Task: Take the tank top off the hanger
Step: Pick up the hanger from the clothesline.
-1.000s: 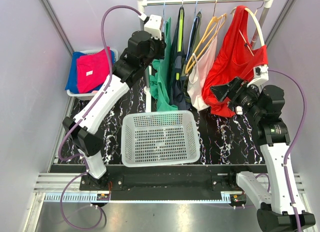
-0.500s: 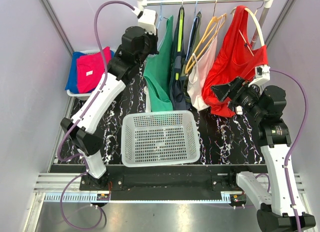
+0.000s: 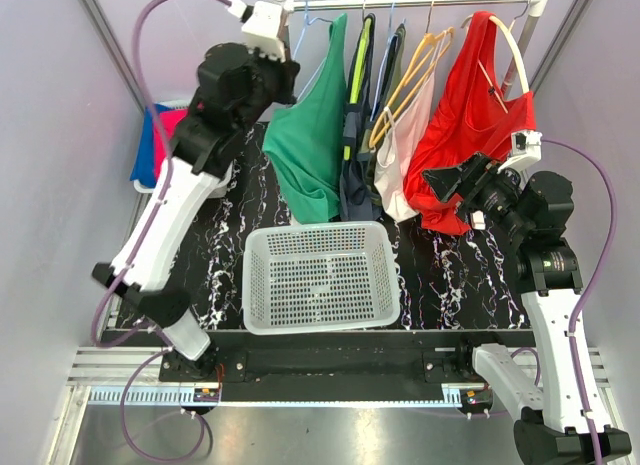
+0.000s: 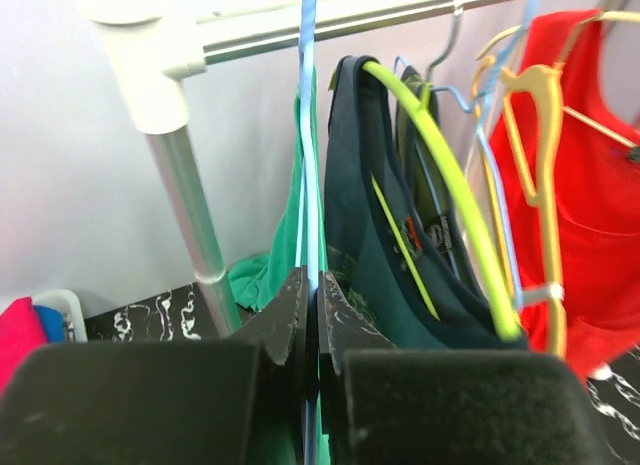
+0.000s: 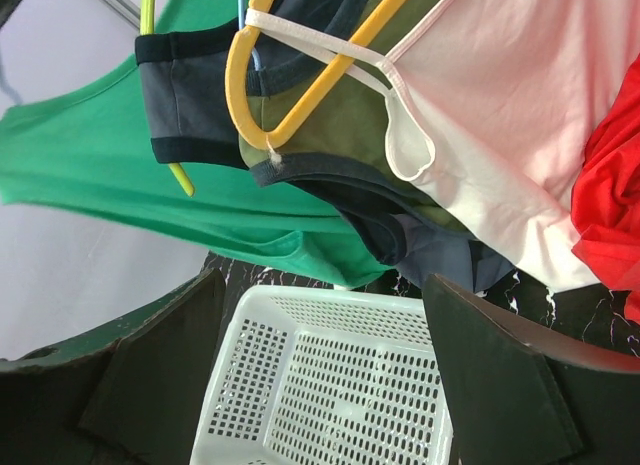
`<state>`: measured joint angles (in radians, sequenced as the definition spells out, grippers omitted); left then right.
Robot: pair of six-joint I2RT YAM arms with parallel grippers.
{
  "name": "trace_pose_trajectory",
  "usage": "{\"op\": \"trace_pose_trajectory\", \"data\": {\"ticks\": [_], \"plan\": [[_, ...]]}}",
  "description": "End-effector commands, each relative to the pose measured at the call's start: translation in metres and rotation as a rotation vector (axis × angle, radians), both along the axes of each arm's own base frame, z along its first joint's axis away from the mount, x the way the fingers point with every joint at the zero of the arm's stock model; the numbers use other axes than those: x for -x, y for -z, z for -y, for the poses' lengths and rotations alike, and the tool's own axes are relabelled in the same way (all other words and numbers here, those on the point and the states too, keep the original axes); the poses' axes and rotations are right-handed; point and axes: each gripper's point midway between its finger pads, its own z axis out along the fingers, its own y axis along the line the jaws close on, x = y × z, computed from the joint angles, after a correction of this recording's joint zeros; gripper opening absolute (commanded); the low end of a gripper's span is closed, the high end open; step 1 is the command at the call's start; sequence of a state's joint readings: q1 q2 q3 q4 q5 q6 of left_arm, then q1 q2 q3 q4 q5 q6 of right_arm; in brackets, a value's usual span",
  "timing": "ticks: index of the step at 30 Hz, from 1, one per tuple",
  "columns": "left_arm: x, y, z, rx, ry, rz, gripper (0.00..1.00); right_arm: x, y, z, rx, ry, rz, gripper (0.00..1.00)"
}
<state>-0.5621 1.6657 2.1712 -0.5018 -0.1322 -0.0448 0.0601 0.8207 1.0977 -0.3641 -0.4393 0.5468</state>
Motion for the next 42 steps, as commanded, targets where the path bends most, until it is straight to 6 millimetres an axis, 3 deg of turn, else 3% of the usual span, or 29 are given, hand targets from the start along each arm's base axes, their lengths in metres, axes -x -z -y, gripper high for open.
{"op": "trace_pose_trajectory", "data": {"ticks": [1, 2, 4, 5, 7, 9, 13, 14, 16, 17, 21, 22, 25, 29, 30, 34, 35, 36, 37, 39, 42], "plan": [[0.059, -0.045, -0.034, 0.041, 0.018, 0.105, 0.0, 0.005, -0.029, -0.005, -0.01, -0.027, 0.082, 0.89], [0.075, -0.052, -0.049, 0.041, 0.001, 0.121, 0.0, 0.005, -0.03, -0.005, -0.015, -0.025, 0.081, 0.89], [0.08, -0.027, -0.058, -0.023, -0.018, 0.085, 0.0, 0.003, -0.033, -0.006, -0.031, -0.027, 0.088, 0.9], [0.095, -0.03, -0.072, -0.026, -0.037, 0.095, 0.0, 0.004, -0.036, -0.008, -0.035, -0.037, 0.096, 0.9], [0.105, -0.028, -0.086, -0.043, -0.058, 0.098, 0.0, 0.003, -0.042, -0.009, -0.046, -0.046, 0.109, 0.91], [0.128, -0.04, -0.1, -0.04, -0.055, 0.13, 0.0, 0.003, -0.05, -0.011, -0.048, -0.058, 0.126, 0.93], [0.173, -0.087, -0.112, -0.024, 0.02, 0.258, 0.0, 0.007, -0.064, -0.014, -0.066, -0.078, 0.149, 0.93], [0.19, -0.111, -0.117, -0.006, 0.039, 0.323, 0.0, 0.008, -0.067, -0.015, -0.069, -0.084, 0.157, 0.93], [0.207, -0.131, -0.116, -0.03, 0.092, 0.403, 0.0, 0.011, -0.068, -0.015, -0.076, -0.088, 0.162, 0.94], [0.226, -0.153, -0.123, -0.012, 0.105, 0.473, 0.0, 0.012, -0.068, -0.016, -0.076, -0.092, 0.163, 0.94], [0.266, -0.186, -0.115, -0.019, 0.241, 0.636, 0.0, 0.015, -0.06, -0.017, -0.086, -0.097, 0.154, 0.94], [0.288, -0.202, -0.113, 0.002, 0.295, 0.721, 0.0, 0.015, -0.058, -0.018, -0.09, -0.103, 0.152, 0.94], [0.319, -0.225, -0.111, 0.072, 0.384, 0.836, 0.0, 0.019, -0.053, -0.023, -0.093, -0.145, 0.163, 0.96], [0.352, -0.254, -0.118, 0.141, 0.435, 0.956, 0.0, 0.023, -0.05, -0.025, -0.068, -0.166, 0.176, 1.0], [0.367, -0.27, -0.125, 0.163, 0.435, 1.026, 0.0, 0.023, -0.05, -0.025, -0.063, -0.168, 0.183, 1.0], [0.394, -0.301, -0.138, 0.221, 0.427, 1.158, 0.0, 0.023, -0.051, -0.024, -0.049, -0.166, 0.189, 1.0], [0.394, -0.303, -0.138, 0.209, 0.407, 1.177, 0.0, 0.022, -0.049, -0.025, -0.051, -0.17, 0.184, 1.0], [0.408, -0.308, -0.141, 0.23, 0.423, 1.216, 0.0, 0.022, -0.048, -0.025, -0.05, -0.175, 0.183, 1.0], [0.395, -0.303, -0.135, 0.209, 0.412, 1.197, 0.0, 0.023, -0.048, -0.027, -0.052, -0.187, 0.181, 1.0], [0.41, -0.305, -0.139, 0.215, 0.416, 1.244, 0.0, 0.023, -0.044, -0.029, -0.058, -0.2, 0.175, 1.0], [0.415, -0.308, -0.141, 0.22, 0.398, 1.272, 0.0, 0.025, -0.045, -0.032, -0.059, -0.22, 0.189, 1.0]]}}
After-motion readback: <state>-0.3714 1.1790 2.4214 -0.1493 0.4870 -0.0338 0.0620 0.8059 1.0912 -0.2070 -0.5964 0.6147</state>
